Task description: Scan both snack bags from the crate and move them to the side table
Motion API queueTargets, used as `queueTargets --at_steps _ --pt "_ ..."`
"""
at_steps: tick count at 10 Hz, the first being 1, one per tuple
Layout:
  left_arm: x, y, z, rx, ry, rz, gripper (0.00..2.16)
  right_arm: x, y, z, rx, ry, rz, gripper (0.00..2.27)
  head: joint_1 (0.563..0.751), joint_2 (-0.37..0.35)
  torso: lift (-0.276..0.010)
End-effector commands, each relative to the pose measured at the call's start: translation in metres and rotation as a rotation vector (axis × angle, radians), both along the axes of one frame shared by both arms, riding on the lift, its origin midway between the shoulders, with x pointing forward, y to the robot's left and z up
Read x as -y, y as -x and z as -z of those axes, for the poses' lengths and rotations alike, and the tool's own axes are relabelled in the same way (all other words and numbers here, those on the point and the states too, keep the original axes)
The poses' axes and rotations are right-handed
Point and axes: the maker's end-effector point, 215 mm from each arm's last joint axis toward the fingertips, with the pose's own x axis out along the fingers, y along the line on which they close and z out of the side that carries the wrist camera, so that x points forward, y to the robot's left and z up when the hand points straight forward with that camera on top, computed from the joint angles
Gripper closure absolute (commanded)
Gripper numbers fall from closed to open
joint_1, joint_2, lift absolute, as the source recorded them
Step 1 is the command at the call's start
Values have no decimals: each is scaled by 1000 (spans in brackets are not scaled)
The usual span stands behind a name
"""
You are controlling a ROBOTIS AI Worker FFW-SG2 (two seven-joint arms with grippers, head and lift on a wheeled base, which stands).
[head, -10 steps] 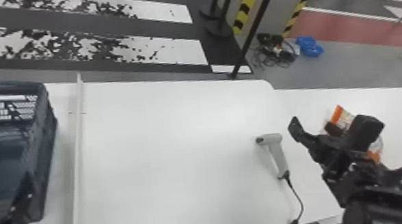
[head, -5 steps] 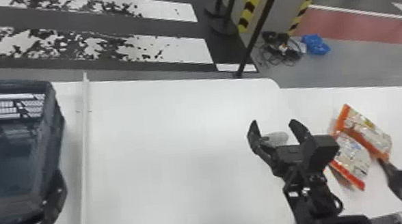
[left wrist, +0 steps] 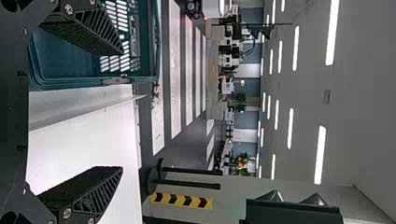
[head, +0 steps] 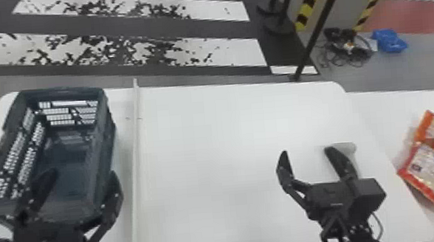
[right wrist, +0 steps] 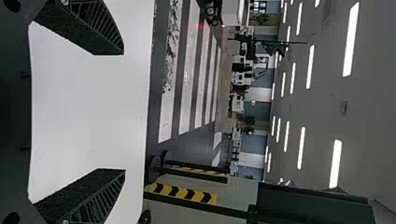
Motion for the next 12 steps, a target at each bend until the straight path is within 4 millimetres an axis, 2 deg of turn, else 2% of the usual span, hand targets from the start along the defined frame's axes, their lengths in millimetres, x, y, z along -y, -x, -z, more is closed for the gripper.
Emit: queueTargets --at_steps 1,2,3,5,7,12 --pt "-1 0 1 -1 -1 -2 124 -5 7 6 -10 -6 9 22 695 -161 -75" --pt "-1 0 3 -4 -2 -2 124 -8 11 8 -16 -5 16 22 695 -156 -75" --pt "1 1 5 -6 0 0 124 -13 15 3 7 -11 16 22 695 -154 -75" --pt "3 1 4 0 3 4 124 -30 24 -19 82 -27 -8 22 695 -144 -75" --pt "4 0 -2 17 7 6 124 -37 30 -29 118 -34 -19 22 695 -122 -75" --pt "4 -1 -6 29 10 -2 124 -47 30 -30 119 -48 -33 22 695 -103 -75"
